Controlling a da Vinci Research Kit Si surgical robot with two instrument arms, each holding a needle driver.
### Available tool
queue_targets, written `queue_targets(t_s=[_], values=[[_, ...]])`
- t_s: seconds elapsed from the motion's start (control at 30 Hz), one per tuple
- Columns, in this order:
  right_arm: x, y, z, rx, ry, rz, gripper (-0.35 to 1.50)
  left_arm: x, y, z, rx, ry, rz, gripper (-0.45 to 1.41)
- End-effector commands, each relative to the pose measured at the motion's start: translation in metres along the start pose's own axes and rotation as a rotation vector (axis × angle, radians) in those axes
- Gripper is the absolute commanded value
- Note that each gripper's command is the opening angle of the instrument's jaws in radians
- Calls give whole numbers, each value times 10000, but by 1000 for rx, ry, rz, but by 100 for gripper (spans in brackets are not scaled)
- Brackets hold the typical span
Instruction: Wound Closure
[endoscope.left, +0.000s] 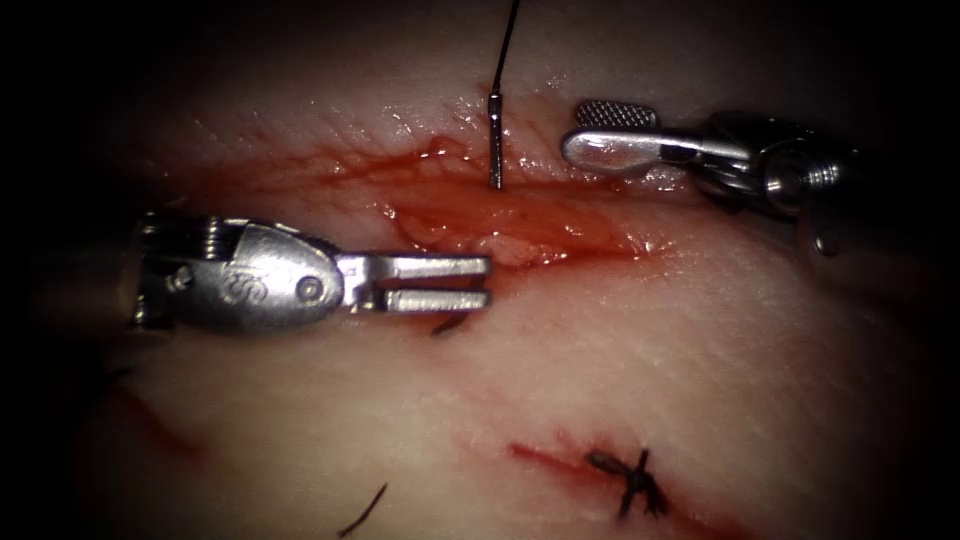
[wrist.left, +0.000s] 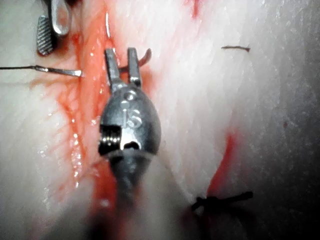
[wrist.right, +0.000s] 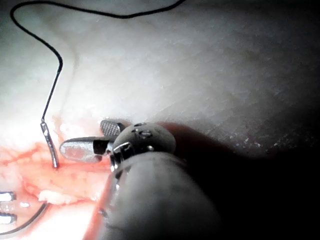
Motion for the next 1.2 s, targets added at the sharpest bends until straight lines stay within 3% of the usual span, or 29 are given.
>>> queue_targets(t_s=[0.03,0.17,0.33,0.57,0.67,0.87,1.1,1.2], values=[[0,2,10,3,1,-3,111,-6,-4,3,9,-11,1,26],[-2,3,10,3,1,-5,111,-14,-11,-8,28,-36,6,14],[-2,2,10,3,1,-5,109,-27,-5,-8,18,-59,25,15],[-4,2,9,4,0,-6,109,-36,11,9,-28,-105,77,59],[-4,2,8,5,-1,-7,109,-35,13,13,-42,-93,89,69],[-4,3,8,4,-4,-2,108,-28,13,17,-46,-88,101,71],[-10,4,9,1,-6,-2,106,-22,7,28,-28,-76,110,49],[-10,4,9,0,-9,-2,104,-25,5,30,-26,-73,113,15]])
